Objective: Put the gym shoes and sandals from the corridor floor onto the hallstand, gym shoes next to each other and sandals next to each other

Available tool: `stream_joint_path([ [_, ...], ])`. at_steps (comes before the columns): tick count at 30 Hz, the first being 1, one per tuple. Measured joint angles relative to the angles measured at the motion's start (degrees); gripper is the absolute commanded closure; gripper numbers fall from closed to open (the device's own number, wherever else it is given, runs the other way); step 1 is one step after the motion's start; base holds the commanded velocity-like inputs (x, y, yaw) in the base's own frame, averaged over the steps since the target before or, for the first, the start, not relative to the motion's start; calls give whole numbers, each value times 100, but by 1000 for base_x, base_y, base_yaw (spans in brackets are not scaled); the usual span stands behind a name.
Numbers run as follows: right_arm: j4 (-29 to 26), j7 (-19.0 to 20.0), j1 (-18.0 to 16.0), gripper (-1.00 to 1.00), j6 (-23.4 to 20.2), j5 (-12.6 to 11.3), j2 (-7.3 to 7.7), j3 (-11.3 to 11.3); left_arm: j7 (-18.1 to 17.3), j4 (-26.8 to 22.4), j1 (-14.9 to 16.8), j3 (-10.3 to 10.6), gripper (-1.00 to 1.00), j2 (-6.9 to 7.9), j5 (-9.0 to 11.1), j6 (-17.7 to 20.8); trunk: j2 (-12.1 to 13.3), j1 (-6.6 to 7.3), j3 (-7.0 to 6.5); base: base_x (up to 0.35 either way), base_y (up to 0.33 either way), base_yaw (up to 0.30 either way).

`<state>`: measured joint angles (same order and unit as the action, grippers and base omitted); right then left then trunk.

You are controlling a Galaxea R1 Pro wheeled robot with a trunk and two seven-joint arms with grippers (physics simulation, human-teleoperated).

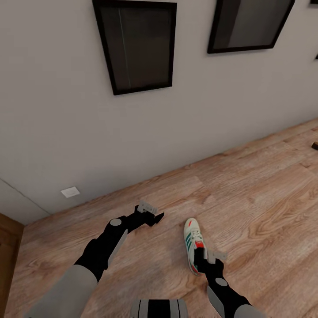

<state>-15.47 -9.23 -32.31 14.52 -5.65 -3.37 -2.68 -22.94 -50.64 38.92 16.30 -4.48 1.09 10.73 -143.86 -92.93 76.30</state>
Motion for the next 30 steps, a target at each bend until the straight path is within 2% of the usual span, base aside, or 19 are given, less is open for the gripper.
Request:
stream_joint_path([
  [2, -2, -1, 0, -100, 0, 0, 1, 0, -3, 0, 0, 0, -100, -1, 0, -3, -3, -5, 46, 0, 0, 25],
  [14, -4, 6, 0, -100, 0, 0, 0, 0, 0, -1, 0, 0, -100, 1, 2, -8, -3, -5, 73, 0, 0, 56],
  [19, -4, 6, 0, -100, 0, -5, -3, 0, 0, 0, 0, 0, -100, 1, 2, -9, -8, -15, 165, 0, 0, 18],
  [30, -2, 7, -1, -100, 1, -8, 2, 0, 0, -8, -1, -8, -100, 2, 14, -16, -8, -15, 232, 0, 0, 127],
])
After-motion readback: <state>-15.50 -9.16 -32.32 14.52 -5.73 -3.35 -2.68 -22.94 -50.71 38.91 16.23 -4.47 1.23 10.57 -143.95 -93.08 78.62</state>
